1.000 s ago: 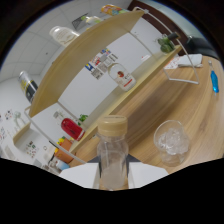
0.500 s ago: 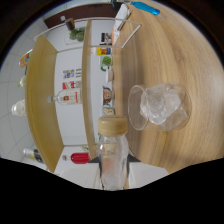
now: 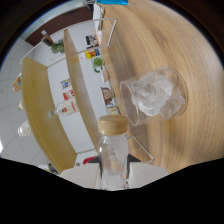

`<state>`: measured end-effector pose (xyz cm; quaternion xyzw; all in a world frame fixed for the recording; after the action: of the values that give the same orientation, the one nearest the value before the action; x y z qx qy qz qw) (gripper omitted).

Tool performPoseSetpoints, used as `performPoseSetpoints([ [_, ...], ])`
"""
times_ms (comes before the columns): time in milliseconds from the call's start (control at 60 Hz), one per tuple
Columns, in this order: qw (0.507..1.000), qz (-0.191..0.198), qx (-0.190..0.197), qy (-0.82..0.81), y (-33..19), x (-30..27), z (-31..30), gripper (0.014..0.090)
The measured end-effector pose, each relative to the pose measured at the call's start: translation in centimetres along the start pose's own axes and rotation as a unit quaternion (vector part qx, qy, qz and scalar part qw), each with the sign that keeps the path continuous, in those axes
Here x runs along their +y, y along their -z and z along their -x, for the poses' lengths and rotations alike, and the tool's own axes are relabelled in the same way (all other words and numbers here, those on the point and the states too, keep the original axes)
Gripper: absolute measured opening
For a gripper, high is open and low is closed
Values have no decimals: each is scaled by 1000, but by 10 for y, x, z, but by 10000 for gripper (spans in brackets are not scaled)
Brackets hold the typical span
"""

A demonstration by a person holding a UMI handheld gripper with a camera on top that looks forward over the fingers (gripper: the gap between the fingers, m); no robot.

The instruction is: Make me a cup of Mount Fuji.

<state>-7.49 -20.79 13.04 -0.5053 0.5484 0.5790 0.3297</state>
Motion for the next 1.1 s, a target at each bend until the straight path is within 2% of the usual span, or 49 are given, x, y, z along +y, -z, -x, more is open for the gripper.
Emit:
performPoseSetpoints([
  [150, 998, 9, 9, 58, 2, 5, 1, 377],
  [300, 971, 6, 14, 238, 4, 16, 20, 380],
  [500, 839, 2, 27, 544, 4, 31, 37, 381],
  [700, 693, 2, 100, 714, -7, 19, -9, 379],
  [917, 616, 14, 155, 772, -19, 4, -50, 378],
  [1100, 592, 38, 185, 783, -25, 0, -75, 378],
])
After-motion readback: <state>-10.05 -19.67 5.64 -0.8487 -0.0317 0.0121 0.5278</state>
